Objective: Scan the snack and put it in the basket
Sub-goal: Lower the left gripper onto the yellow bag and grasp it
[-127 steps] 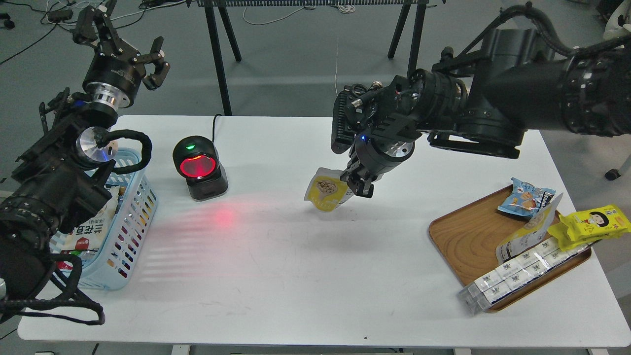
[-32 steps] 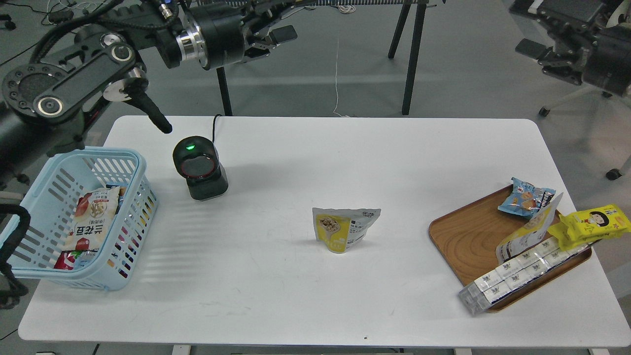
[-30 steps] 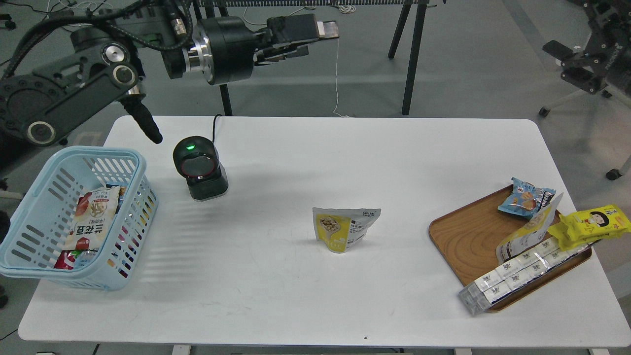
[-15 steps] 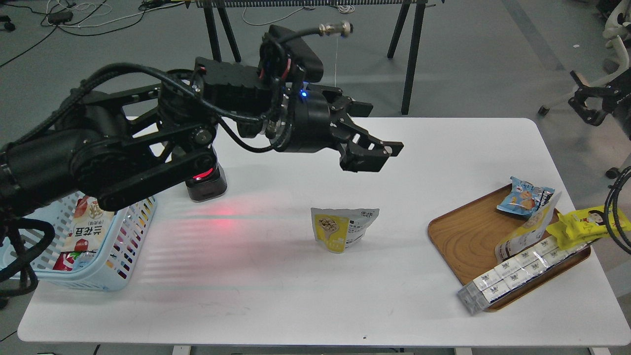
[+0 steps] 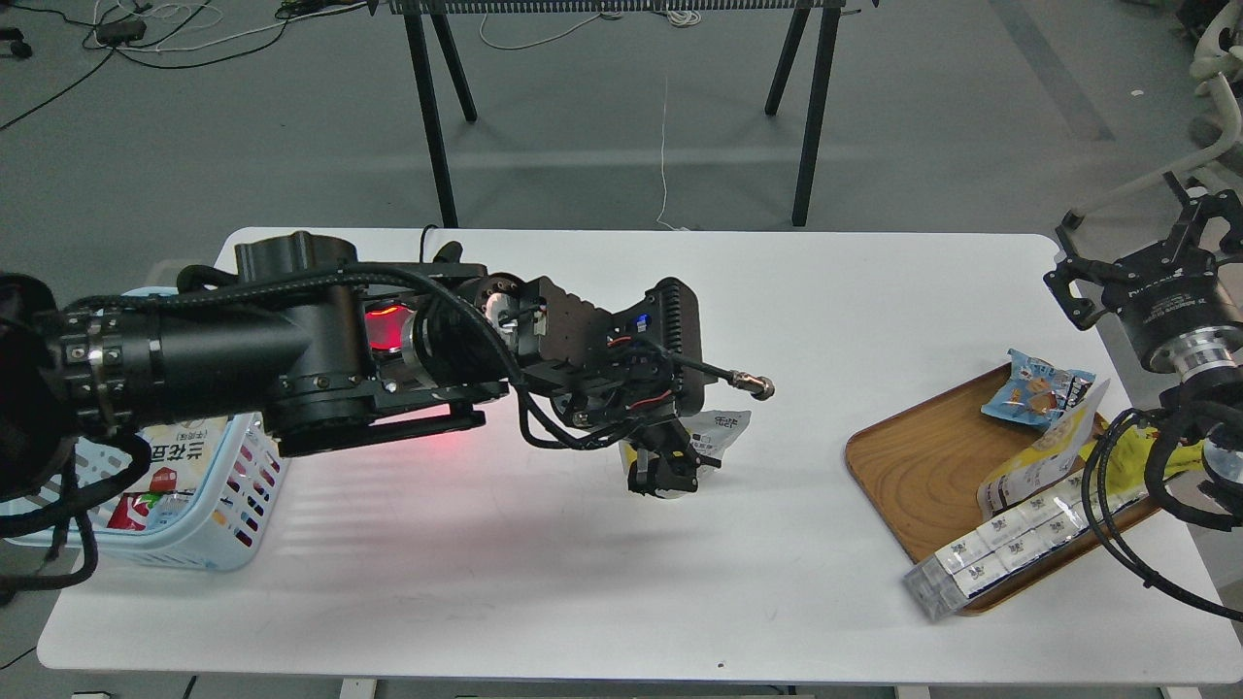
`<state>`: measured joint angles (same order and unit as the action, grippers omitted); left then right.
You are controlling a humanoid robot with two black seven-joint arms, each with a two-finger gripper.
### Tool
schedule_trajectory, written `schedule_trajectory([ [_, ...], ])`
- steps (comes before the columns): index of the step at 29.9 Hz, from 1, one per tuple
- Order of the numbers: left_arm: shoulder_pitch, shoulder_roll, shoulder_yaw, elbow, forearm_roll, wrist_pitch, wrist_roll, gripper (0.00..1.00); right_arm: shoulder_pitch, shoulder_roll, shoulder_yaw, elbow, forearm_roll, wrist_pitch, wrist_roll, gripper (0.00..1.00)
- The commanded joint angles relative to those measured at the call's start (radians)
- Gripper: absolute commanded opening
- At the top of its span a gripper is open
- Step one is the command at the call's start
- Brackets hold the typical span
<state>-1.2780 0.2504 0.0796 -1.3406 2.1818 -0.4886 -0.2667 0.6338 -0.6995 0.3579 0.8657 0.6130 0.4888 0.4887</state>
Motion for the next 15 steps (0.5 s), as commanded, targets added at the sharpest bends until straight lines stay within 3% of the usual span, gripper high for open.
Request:
schedule_trajectory([
  [1, 0.003, 0.003, 0.005, 0.031, 0.0, 0.0, 0.0, 0.57, 0.0, -0.003, 0.007, 0.007, -0.002, 0.0, 0.0, 0.99],
  [5, 0.003, 0.007, 0.005, 0.04, 0.0, 0.0, -0.002, 0.36, 0.001, -0.005, 0.007, 0.007, -0.002, 0.0, 0.0, 0.99],
  [12, 0.006, 0.0, 0.006, 0.041, 0.0, 0.0, -0.003, 0.19, 0.003, -0.005, 0.007, 0.001, -0.004, 0.0, 0.0, 0.99],
  [15, 0.006, 0.0, 0.005, 0.041, 0.0, 0.0, -0.002, 0.17, 0.004, -0.005, 0.006, -0.002, -0.004, 0.0, 0.0, 0.99],
])
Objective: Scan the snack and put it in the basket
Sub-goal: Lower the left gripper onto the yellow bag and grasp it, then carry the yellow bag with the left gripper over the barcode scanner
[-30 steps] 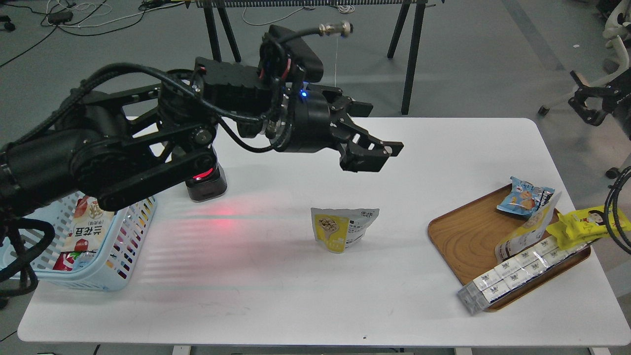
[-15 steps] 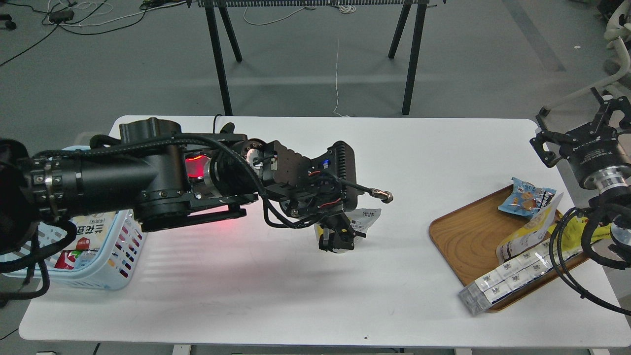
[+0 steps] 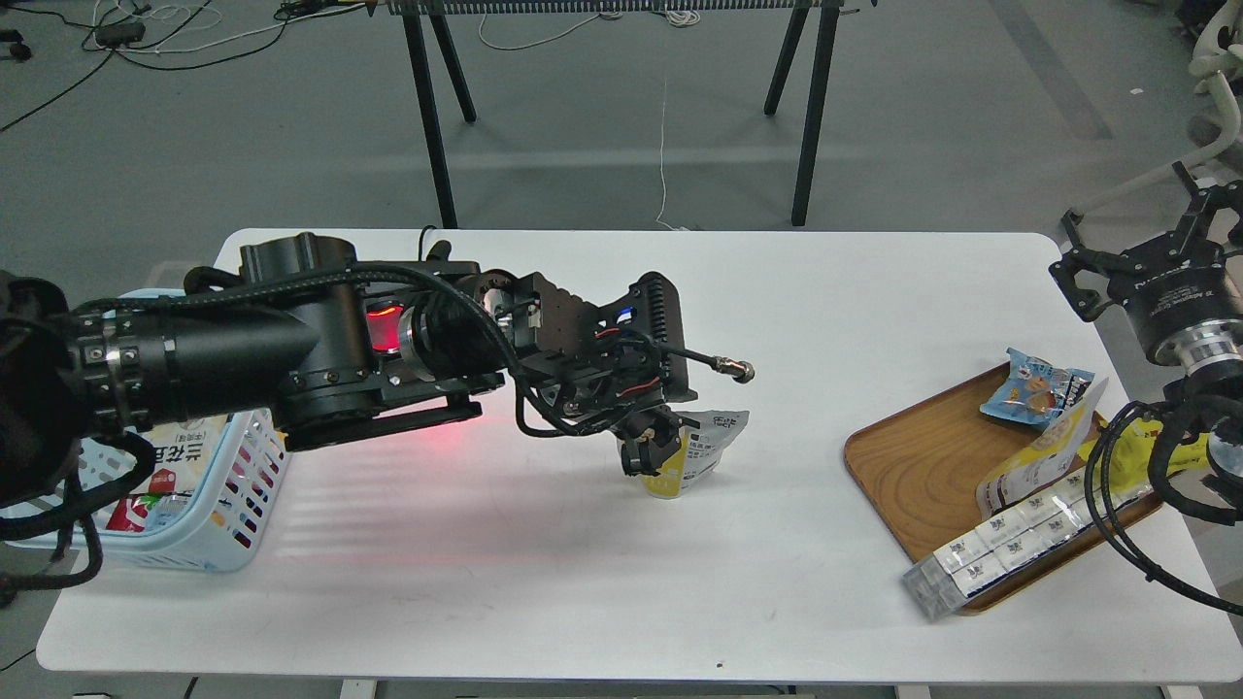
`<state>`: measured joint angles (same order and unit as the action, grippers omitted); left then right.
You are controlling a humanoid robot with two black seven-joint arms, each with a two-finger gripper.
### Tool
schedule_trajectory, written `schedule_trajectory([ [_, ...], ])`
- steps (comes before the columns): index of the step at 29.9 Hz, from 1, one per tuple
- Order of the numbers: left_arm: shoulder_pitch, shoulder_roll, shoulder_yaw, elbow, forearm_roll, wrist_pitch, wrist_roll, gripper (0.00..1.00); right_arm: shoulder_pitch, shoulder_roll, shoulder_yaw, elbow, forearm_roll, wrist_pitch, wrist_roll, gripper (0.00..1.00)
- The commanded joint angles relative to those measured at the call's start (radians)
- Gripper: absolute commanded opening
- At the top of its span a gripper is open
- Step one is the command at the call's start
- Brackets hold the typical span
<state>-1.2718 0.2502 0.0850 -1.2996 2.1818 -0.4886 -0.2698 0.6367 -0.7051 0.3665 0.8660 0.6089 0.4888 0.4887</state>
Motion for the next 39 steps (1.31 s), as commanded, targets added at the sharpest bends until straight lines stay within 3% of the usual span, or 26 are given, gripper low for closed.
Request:
schedule_trajectory([
  [1, 0.0, -0.002, -0.001, 0.0, 0.0, 0.0, 0.001, 0.17, 0.001, 0.001, -0.003, -0.002, 0.0, 0.0, 0.0, 0.99],
  [3, 0.0, -0.002, -0.001, 0.0, 0.0, 0.0, 0.001, 0.16, 0.003, 0.001, -0.005, -0.004, 0.0, 0.0, 0.0, 0.99],
  [8, 0.0, -0.003, -0.002, 0.0, 0.0, 0.0, 0.001, 0.03, 0.006, -0.001, -0.005, -0.012, -0.008, 0.0, 0.0, 0.99],
  [19, -0.004, 0.023, -0.028, -0.024, 0.0, 0.0, -0.015, 0.01, 0.014, -0.002, -0.005, -0.019, -0.024, 0.0, 0.0, 0.99],
  [23, -0.001, 0.13, -0.089, -0.108, 0.0, 0.0, -0.101, 0.01, 0.023, -0.004, -0.005, -0.022, -0.037, 0.0, 0.0, 0.99],
  [29, 0.032, 0.316, -0.097, -0.227, 0.0, 0.0, -0.115, 0.01, 0.037, 0.001, -0.005, -0.038, -0.04, 0.0, 0.0, 0.99],
  [39, 0.088, 0.595, -0.096, -0.322, 0.0, 0.0, -0.181, 0.01, 0.037, 0.004, -0.005, -0.041, -0.043, 0.0, 0.0, 0.99],
])
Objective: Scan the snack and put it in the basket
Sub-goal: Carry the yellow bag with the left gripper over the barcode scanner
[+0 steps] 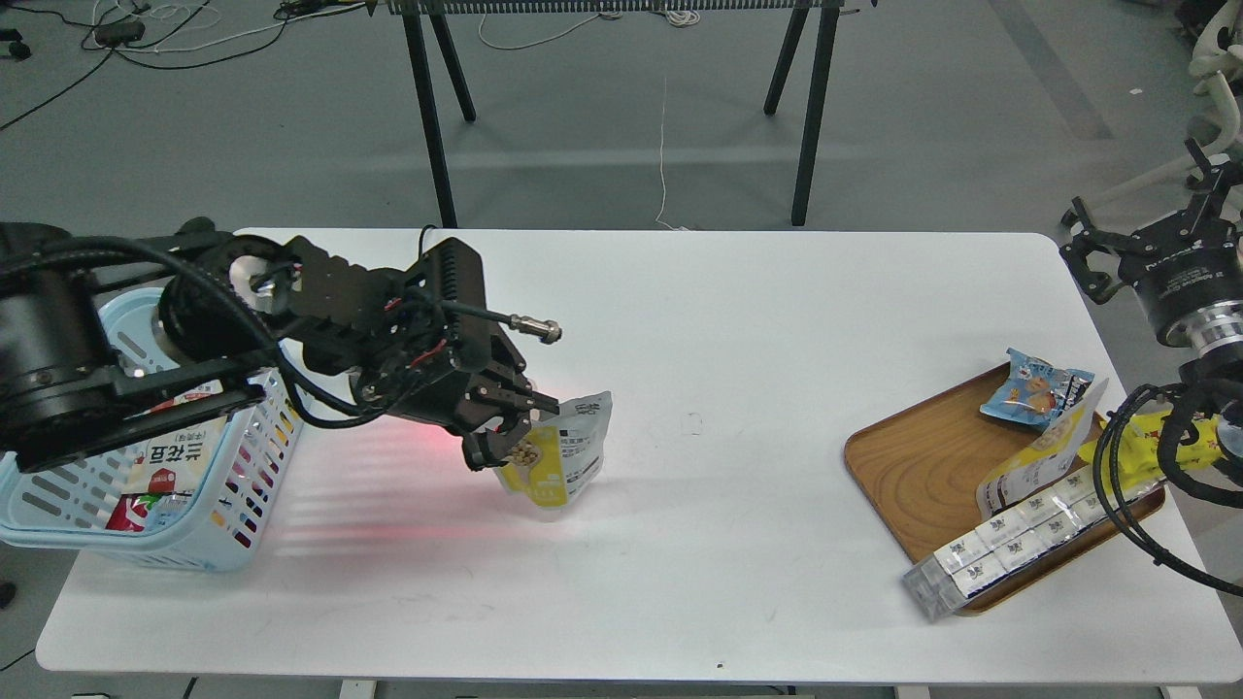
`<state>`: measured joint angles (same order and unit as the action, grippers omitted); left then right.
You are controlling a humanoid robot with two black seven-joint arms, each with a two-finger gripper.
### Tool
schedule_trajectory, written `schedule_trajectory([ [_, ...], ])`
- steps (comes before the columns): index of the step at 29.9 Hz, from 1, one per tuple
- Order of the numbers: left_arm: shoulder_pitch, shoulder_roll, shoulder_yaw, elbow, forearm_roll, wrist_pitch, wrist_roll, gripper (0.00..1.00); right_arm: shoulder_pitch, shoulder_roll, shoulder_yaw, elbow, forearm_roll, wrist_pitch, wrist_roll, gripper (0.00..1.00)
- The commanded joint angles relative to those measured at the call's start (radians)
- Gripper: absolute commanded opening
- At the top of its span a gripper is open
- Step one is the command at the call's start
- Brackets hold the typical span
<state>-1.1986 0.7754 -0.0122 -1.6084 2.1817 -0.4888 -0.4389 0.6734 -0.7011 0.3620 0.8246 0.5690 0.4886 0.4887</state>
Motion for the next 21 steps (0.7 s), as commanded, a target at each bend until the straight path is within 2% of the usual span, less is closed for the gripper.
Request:
schedule_trajectory([
  [1, 0.016, 0.086, 0.002, -0.013, 0.0, 0.0, -0.017, 0.01, 0.0, -0.001, 0.0, 0.001, -0.006, 0.0, 0.0, 0.99],
  [6, 0.016, 0.139, 0.008, -0.001, 0.0, 0.0, -0.05, 0.01, 0.015, -0.001, 0.0, 0.001, -0.011, 0.0, 0.0, 0.99],
  [14, 0.013, 0.212, 0.002, 0.027, 0.0, 0.0, -0.05, 0.01, 0.018, -0.001, 0.0, 0.001, -0.032, 0.0, 0.0, 0.99],
  [21, -0.022, 0.216, -0.003, 0.024, 0.0, 0.0, -0.05, 0.01, 0.021, 0.0, 0.0, 0.002, -0.032, 0.0, 0.0, 0.99],
])
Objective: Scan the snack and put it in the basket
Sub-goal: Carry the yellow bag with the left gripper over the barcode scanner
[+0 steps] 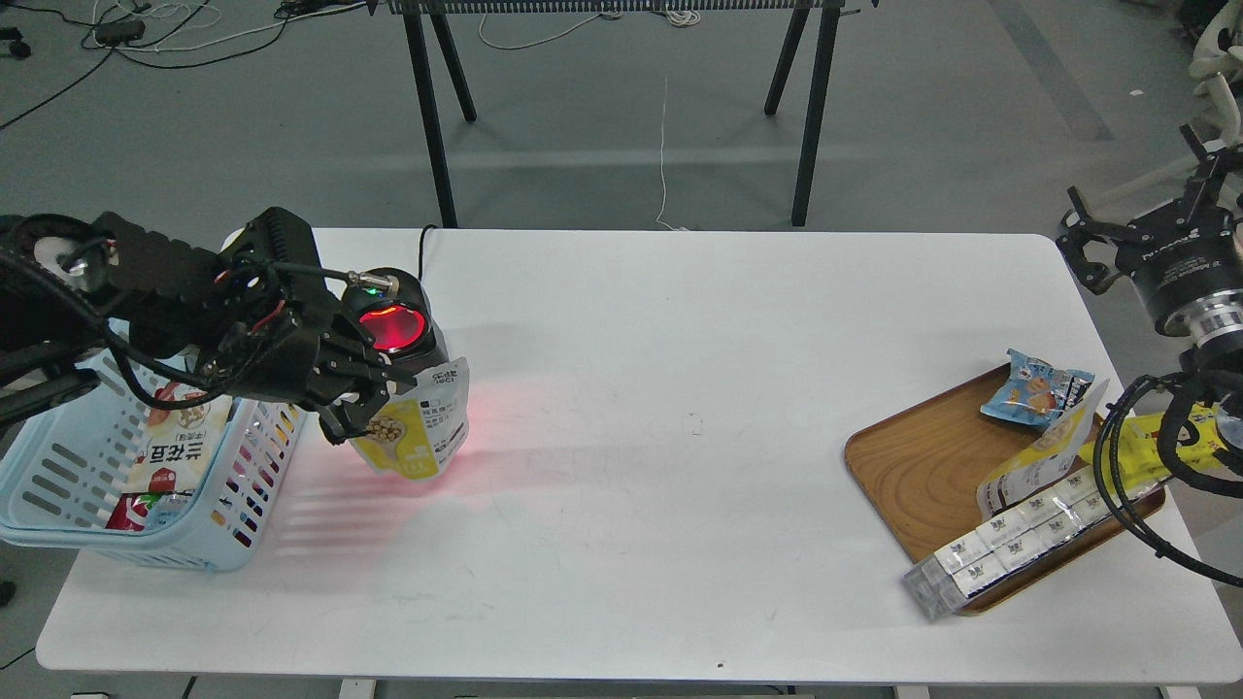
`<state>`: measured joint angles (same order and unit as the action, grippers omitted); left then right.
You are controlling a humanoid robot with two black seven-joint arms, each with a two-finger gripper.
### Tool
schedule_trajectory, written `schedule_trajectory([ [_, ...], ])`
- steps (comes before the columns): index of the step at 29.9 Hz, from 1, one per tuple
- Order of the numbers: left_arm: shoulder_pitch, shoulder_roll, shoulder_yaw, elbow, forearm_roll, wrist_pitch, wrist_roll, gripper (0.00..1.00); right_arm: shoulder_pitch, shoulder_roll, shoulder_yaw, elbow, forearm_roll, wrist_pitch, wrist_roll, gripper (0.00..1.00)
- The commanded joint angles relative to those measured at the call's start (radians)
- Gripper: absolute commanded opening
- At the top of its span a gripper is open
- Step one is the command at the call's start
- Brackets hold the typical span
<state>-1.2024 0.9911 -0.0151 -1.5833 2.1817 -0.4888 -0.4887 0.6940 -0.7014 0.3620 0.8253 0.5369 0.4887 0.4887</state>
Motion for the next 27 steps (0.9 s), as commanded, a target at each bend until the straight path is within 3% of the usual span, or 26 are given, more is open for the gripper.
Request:
schedule_trajectory([
  [1, -0.025, 0.0, 0.0, -0.001, 0.0, 0.0, 0.0, 0.01, 0.001, 0.0, 0.0, 0.002, 0.0, 0.0, 0.0, 0.99],
  [10, -0.1, -0.003, -0.049, 0.003, 0.0, 0.0, 0.0, 0.01, 0.01, -0.007, 0.0, 0.002, 0.0, 0.0, 0.0, 0.99],
  [27, -0.089, -0.014, -0.042, 0.011, 0.0, 0.0, 0.0, 0.01, 0.01, -0.01, 0.0, 0.008, 0.0, 0.0, 0.0, 0.99],
])
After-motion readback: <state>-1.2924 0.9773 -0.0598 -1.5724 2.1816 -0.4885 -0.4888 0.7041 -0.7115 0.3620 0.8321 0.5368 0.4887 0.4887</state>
